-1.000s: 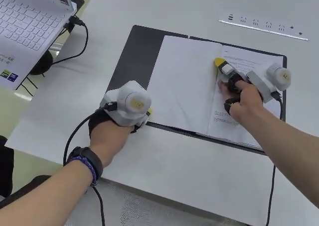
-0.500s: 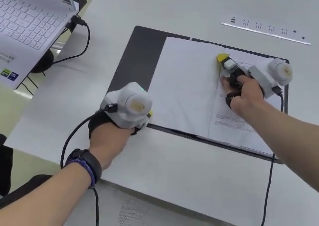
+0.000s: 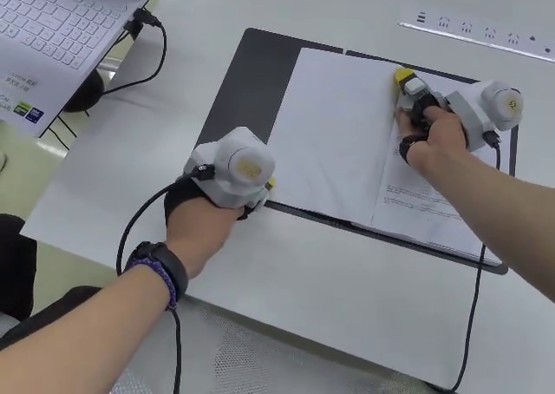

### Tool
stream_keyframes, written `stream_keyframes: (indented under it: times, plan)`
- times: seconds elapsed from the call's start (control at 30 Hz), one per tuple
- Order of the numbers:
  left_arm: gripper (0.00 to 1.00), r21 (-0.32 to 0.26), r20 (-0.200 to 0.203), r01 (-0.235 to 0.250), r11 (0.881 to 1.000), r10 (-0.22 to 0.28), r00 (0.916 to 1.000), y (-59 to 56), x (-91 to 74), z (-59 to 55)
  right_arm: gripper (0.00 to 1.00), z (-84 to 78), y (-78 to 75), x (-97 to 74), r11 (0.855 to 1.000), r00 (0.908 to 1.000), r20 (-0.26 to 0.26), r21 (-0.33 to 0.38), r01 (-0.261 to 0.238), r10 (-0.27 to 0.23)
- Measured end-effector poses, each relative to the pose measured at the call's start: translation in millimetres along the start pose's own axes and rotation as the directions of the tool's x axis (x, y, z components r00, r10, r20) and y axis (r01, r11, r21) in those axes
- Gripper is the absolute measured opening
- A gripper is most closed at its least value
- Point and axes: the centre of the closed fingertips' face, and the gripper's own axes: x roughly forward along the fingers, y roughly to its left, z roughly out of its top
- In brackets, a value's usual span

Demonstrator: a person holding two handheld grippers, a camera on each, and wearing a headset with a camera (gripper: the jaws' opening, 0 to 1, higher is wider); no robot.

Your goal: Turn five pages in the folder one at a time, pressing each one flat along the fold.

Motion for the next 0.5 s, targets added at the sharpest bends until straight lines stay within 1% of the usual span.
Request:
stream_keyframes:
  times: [0.13,0.27,0.37,0.5]
  plan:
    - [0.00,0.008,-0.001,-0.001,1.000,0.001,1.0000,0.3,0.1,0.1,0.00,-4.7,0.7,-2.7,1.000,0.9997,-0.024,-0.027,-0.010,0.009]
    - [0.00,0.008,-0.003,0.001,1.000,-0.001,1.0000,0.8,0.0,0.1,0.00,-10.0,1.7,-8.9,0.999,0.9990,-0.042,-0.049,-0.020,0.018]
    - [0.00,0.013,0.003,0.006,1.000,-0.006,1.0000,0.6,-0.5,0.1,0.00,-16.0,2.7,-14.2,0.996,0.9974,-0.069,-0.085,-0.028,0.022]
    - [0.00,0.024,-0.002,0.009,1.000,-0.009,1.0000,0.6,0.0,0.3,0.00,-21.6,4.5,-23.2,0.995,0.9961,-0.082,-0.089,-0.038,0.031]
